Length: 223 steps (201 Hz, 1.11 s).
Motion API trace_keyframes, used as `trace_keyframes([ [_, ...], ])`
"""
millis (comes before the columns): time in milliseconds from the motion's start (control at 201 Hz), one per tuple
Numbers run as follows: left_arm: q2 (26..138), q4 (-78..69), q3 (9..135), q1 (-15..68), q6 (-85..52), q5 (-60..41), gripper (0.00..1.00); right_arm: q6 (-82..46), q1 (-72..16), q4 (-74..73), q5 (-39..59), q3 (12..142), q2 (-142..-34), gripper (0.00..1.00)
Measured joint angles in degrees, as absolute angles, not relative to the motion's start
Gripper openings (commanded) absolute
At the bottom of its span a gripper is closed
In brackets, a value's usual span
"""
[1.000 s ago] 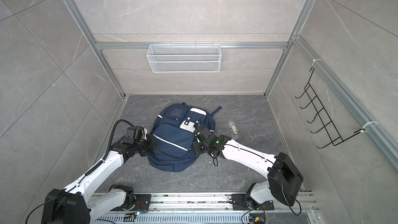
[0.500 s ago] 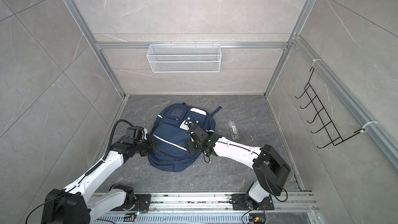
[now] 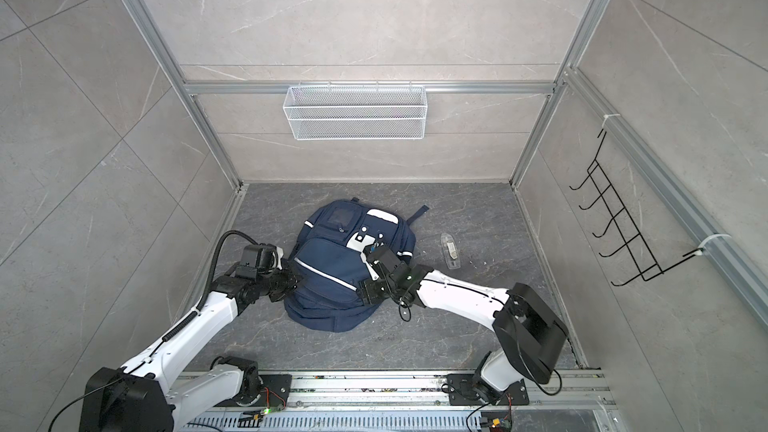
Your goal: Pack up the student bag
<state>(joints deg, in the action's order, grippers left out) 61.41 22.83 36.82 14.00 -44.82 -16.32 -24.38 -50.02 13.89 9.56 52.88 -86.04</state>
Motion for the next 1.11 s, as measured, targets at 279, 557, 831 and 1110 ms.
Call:
trace_keyframes([
  [279,63.0,22.44,36.82,14.0,-44.99,-16.36,0.0,-24.6,-53.82,17.78,10.52,50.22,-76.82,0.61],
  [557,63.2,22.28,36.82,14.0,-45.01,-16.45,0.0,-24.58,-53.78,21.41,-2.13,51.9,-80.84,0.48],
  [831,63.13,22.31,36.82,14.0,-45.01,-16.47,0.0,-24.27,-55.18,21.5,-7.01,52.69,-86.15,0.42],
  [1110,63.13,22.33,36.82,14.0,-45.01,-16.47,0.0,-24.1,-57.32,20.67,-9.85,53.8,-89.82,0.42],
])
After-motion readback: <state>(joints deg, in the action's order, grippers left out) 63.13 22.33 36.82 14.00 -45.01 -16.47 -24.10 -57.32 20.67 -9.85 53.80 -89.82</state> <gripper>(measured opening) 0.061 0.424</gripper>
